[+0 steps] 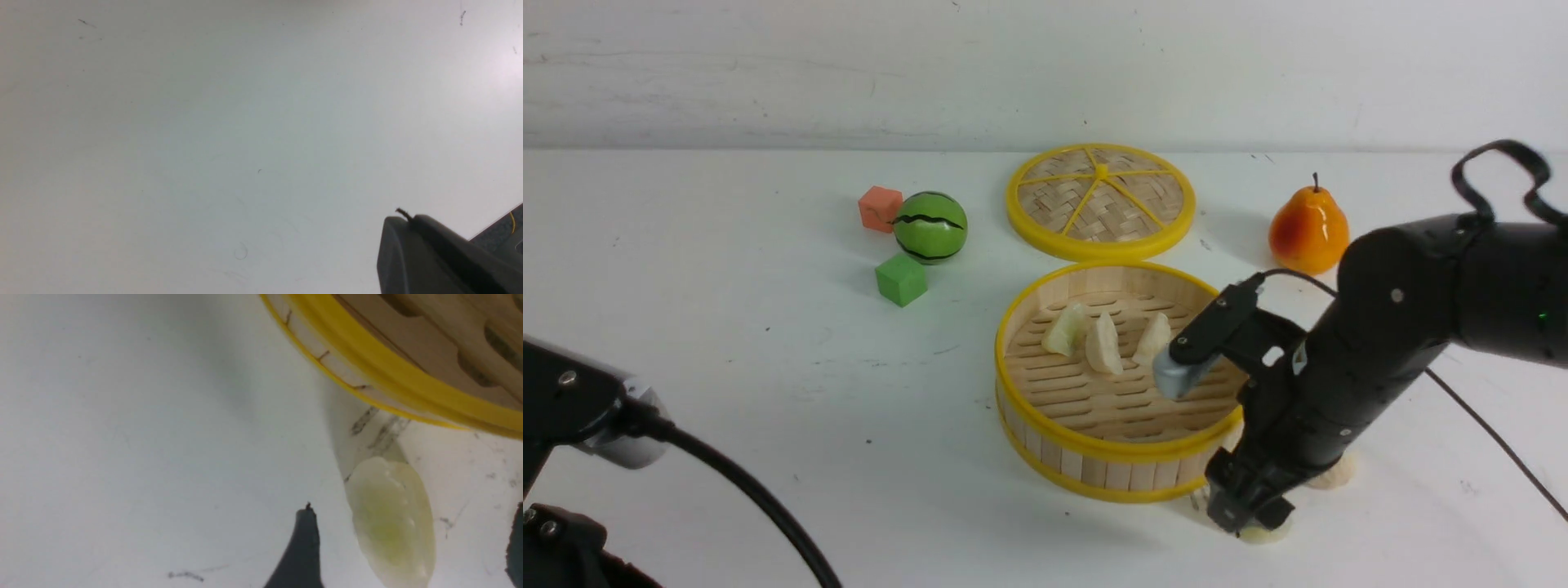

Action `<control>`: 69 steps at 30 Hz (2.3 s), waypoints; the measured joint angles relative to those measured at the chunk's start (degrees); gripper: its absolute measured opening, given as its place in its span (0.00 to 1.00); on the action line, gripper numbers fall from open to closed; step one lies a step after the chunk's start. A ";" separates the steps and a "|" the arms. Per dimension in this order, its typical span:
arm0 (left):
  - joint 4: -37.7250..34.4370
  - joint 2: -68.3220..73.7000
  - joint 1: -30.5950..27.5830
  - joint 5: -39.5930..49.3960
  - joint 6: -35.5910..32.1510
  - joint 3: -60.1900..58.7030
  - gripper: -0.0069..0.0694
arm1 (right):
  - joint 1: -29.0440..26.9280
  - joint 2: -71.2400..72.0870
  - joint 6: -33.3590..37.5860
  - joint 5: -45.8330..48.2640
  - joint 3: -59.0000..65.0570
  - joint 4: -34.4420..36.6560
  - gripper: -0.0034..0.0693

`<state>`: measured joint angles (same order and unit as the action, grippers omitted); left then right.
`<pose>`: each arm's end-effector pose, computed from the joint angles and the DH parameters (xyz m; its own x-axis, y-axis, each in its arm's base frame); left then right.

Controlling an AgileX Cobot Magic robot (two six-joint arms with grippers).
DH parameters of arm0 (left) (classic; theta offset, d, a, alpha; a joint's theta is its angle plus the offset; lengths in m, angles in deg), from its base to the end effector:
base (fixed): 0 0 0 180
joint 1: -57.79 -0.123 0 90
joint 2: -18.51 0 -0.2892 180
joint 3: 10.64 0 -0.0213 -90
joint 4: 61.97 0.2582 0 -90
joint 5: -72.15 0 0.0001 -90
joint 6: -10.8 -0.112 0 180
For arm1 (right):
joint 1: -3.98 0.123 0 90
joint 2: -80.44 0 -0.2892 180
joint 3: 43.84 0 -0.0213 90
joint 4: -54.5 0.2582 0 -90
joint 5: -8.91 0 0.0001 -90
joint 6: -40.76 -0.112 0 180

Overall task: Put the dumplings into the steamer on the white table.
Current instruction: 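Reach for and grasp a dumpling lying on the table beside the steamer, then place the dumpling in the bamboo steamer basket with the right gripper, then reach for and grasp a dumpling lying on the table beside the steamer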

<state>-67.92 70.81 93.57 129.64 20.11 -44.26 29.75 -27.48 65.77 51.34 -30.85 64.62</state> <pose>0.1126 -0.0932 0.3020 -0.7702 0.2889 -0.5687 0.4691 0.8607 -0.1980 0.3131 0.1659 0.1775 -0.6816 -0.6607 -0.3146 -0.7005 0.7133 0.0196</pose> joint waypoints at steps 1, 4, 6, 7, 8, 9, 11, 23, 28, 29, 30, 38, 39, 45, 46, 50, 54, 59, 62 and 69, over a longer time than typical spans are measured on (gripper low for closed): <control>0.00 0.00 0.00 0.00 0.00 0.00 0.07 | 0.00 -1.37 0.00 -0.61 0.00 -0.30 0.89; -0.02 0.00 0.00 -0.04 0.00 0.00 0.07 | 0.00 -4.35 -0.04 -1.51 0.00 -1.76 0.81; -0.02 0.00 0.00 -0.04 0.00 0.00 0.07 | 0.00 -5.54 -0.28 -1.66 -0.04 -2.69 0.71; -0.02 0.00 0.00 -0.04 0.00 0.00 0.07 | 0.00 -6.19 -0.47 -1.66 -0.04 -3.44 0.65; -0.02 0.00 0.00 -0.04 0.00 0.00 0.07 | 0.00 -6.25 -0.84 -1.66 -0.29 -3.80 0.57; -0.02 0.00 0.00 0.02 0.00 0.00 0.07 | 0.00 -6.27 -1.49 -1.50 -0.43 -4.21 0.48; -0.02 0.00 0.00 0.08 0.00 0.00 0.07 | 0.00 -6.32 -2.36 -0.85 -0.76 -4.61 0.39; 0.88 0.00 0.00 -1.31 0.01 0.00 0.08 | 0.13 0.12 -9.68 18.47 -19.77 -0.10 0.39; 1.05 0.00 0.00 -2.44 0.01 0.00 0.08 | 2.52 -3.06 -9.68 19.84 -27.52 2.38 0.39; 1.05 0.00 0.00 -2.51 0.01 0.00 0.08 | 3.40 -4.35 -9.68 19.88 -29.09 2.47 0.39; 1.05 0.00 0.00 -2.51 0.01 0.00 0.08 | 4.29 -5.48 -9.68 19.87 -30.60 2.47 0.39; 1.05 0.00 0.00 -2.10 0.01 0.00 0.09 | 6.97 -18.80 -16.95 16.84 -39.89 -0.99 0.39; 1.05 0.00 0.00 -1.85 0.01 0.00 0.09 | 6.92 -20.51 -18.64 16.52 -40.57 -2.11 0.39; 1.05 0.00 0.00 -0.24 0.01 0.00 0.09 | 6.88 -25.45 -22.51 15.88 -41.74 -4.18 0.49; 1.05 0.00 0.00 -0.07 0.01 0.00 0.09 | 6.88 -25.81 -22.64 15.90 -41.74 -4.18 0.53; 1.07 0.00 0.00 0.32 0.01 0.00 0.09 | 6.88 -26.01 -22.76 17.27 -42.72 -4.13 0.66; 1.12 0.00 0.00 0.53 0.01 0.00 0.10 | 6.88 -24.20 -22.28 25.01 -46.21 -4.61 0.73; 1.12 0.00 0.00 0.53 0.01 0.00 0.10 | 6.88 -17.06 -20.61 27.89 -47.73 -7.69 0.74; 1.12 0.00 0.00 0.60 0.01 0.00 0.11 | 6.70 -10.81 -20.66 28.36 -45.06 -10.12 0.74; 1.12 0.00 0.00 1.01 0.01 0.00 0.11 | 0.45 1.59 -25.01 28.45 -29.75 -11.63 0.74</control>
<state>-66.80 70.81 93.57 130.65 20.12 -44.26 30.20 -25.89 40.76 79.78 -60.60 52.99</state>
